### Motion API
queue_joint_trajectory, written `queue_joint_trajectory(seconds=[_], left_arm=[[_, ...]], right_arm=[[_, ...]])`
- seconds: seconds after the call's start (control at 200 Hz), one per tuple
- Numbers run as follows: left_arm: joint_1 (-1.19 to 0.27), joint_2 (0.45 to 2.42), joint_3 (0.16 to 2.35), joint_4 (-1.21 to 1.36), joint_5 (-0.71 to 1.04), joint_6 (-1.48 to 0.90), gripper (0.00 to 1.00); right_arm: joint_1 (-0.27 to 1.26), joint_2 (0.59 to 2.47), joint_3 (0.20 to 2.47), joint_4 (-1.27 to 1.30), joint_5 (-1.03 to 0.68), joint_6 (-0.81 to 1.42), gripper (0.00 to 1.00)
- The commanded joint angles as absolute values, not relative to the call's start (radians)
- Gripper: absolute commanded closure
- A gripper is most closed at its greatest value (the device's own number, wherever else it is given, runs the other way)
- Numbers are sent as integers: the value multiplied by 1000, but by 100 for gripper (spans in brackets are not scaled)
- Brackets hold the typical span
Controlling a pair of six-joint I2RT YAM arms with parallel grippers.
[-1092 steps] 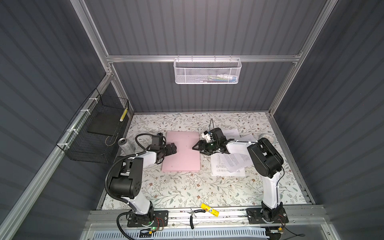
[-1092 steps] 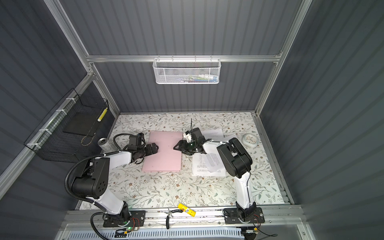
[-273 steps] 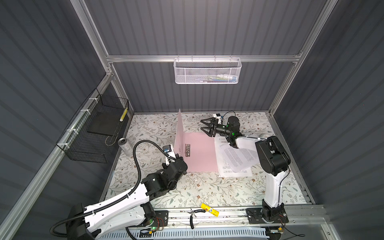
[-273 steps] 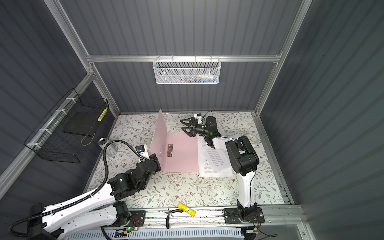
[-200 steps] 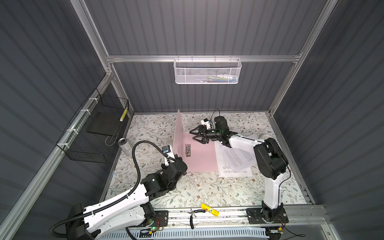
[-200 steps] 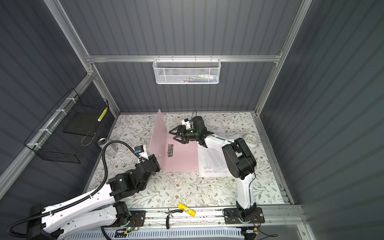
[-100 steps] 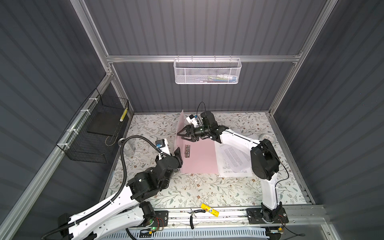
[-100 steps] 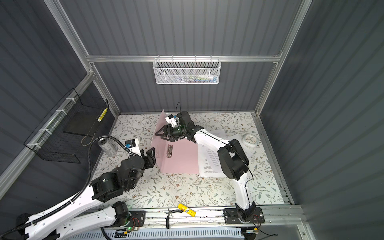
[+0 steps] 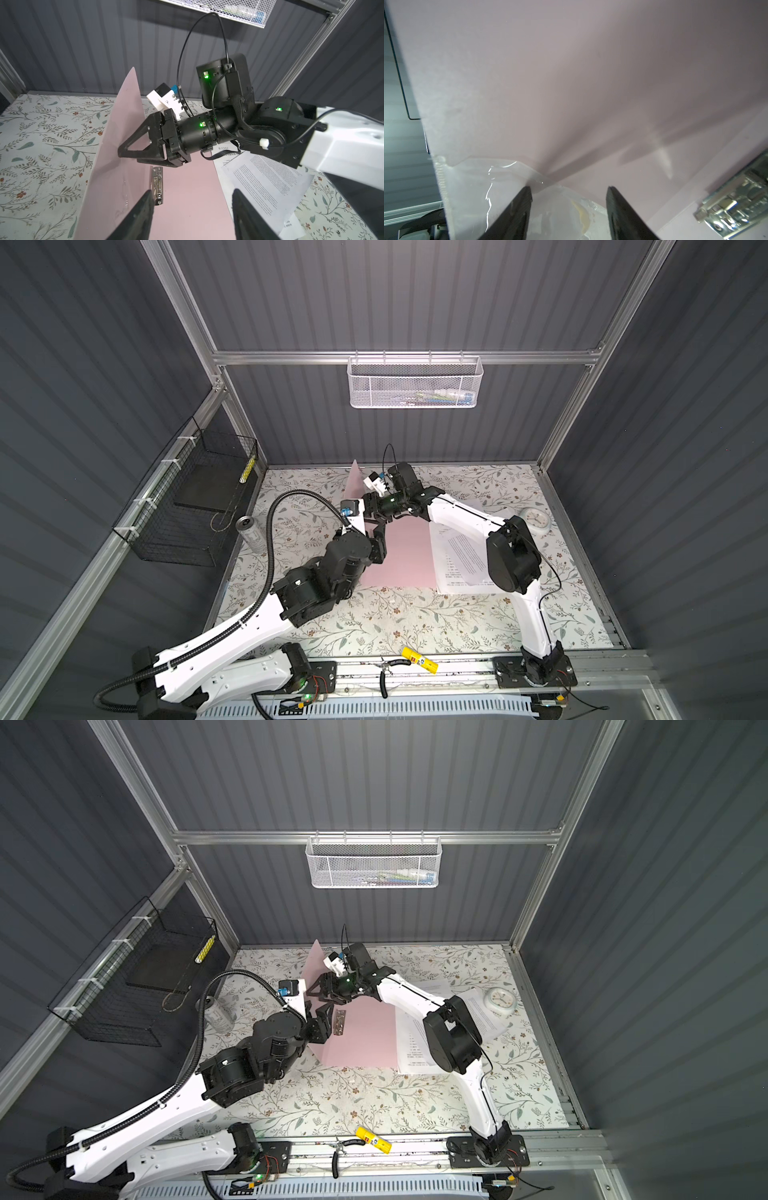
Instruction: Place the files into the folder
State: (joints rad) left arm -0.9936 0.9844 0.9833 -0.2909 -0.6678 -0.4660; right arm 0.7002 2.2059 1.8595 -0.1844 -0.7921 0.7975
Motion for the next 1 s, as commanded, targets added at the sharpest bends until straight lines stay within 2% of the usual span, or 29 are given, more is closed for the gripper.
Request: queue_joint_trajectory(seconds=[0.0,0.285,0.66,0.996], left_arm=[[-914,989,962,-229,-585,-457,40],[-693,1069,877,-207,-409,-533,42],[-519,1165,850,-307,-444,-683,44],[-467,1197,720,-221,-485,-811,43]], right_arm=[[706,2220,1869,-209,-787,765,40],[703,2204,1819,-194,-785,759,40],[643,2139,1606,-100,-797,781,40],[565,2124,1482,-124,-751,715,39]])
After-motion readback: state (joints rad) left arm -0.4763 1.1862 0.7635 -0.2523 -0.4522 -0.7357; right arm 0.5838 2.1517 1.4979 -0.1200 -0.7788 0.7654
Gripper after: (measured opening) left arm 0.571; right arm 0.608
